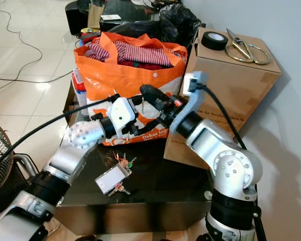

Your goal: Hang keys on a hook

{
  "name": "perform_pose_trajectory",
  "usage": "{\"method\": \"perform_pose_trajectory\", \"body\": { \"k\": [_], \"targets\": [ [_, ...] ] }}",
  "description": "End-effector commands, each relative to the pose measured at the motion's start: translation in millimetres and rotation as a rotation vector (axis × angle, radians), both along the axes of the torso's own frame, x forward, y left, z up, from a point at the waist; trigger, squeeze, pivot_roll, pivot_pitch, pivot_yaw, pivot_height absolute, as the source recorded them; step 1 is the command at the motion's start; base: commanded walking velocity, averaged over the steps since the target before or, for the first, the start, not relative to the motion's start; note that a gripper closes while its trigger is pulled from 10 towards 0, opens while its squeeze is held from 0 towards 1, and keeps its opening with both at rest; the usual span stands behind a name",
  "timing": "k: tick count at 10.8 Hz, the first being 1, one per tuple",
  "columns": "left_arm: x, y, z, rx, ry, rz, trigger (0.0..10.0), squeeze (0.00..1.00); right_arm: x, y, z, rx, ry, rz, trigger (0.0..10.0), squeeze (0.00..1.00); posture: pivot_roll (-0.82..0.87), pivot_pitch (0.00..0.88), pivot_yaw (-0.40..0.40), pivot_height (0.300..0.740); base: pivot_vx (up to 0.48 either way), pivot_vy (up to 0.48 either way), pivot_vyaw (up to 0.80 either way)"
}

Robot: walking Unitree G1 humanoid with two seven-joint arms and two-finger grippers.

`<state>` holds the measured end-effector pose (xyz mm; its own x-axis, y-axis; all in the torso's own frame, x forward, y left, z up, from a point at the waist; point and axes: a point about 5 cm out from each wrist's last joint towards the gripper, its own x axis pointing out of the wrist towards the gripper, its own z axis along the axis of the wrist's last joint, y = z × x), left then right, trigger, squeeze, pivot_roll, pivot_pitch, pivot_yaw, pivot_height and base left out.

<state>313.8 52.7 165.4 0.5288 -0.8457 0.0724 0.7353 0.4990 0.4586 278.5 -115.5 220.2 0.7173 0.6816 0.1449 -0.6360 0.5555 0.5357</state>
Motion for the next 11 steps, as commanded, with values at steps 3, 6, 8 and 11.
{"method": "perform_pose_trajectory", "body": {
  "k": [3, 6, 8, 11],
  "targets": [
    [-3.7, -3.7, 2.3, -0.129, 0.013, 0.037, 0.0, 0.0, 0.7, -2.3, -1.5, 0.014, 0.02, 0.028, 0.0, 0.0, -0.03, 0.0, -0.092, 0.74, 0.0, 0.0, 0.0],
    [-6.1, -7.0, 3.0, -0.171, 0.016, 0.042, 0.0, 0.0, 0.3, -3.8, -3.0, -0.005, 0.026, 0.037, 0.0, 0.0, -0.03, 0.0, -0.1, 0.74, 0.0, 0.0, 0.0],
    [-9.0, -8.7, 2.3, -0.184, 0.02, 0.044, 0.0, 0.0, 0.7, -4.7, -2.9, -0.006, 0.029, 0.031, 0.0, 0.0, -0.03, 0.0, -0.1, 0.74, 0.0, 0.0, 0.0],
    [-15.7, -7.3, -0.5, -0.213, 0.022, 0.069, 0.0, 0.0, 2.4, -7.3, -3.7, 0.007, 0.042, 0.016, 0.0, 0.0, -0.03, 0.0, -0.104, 0.74, 0.0, 0.0, 0.0]
  ]
}}
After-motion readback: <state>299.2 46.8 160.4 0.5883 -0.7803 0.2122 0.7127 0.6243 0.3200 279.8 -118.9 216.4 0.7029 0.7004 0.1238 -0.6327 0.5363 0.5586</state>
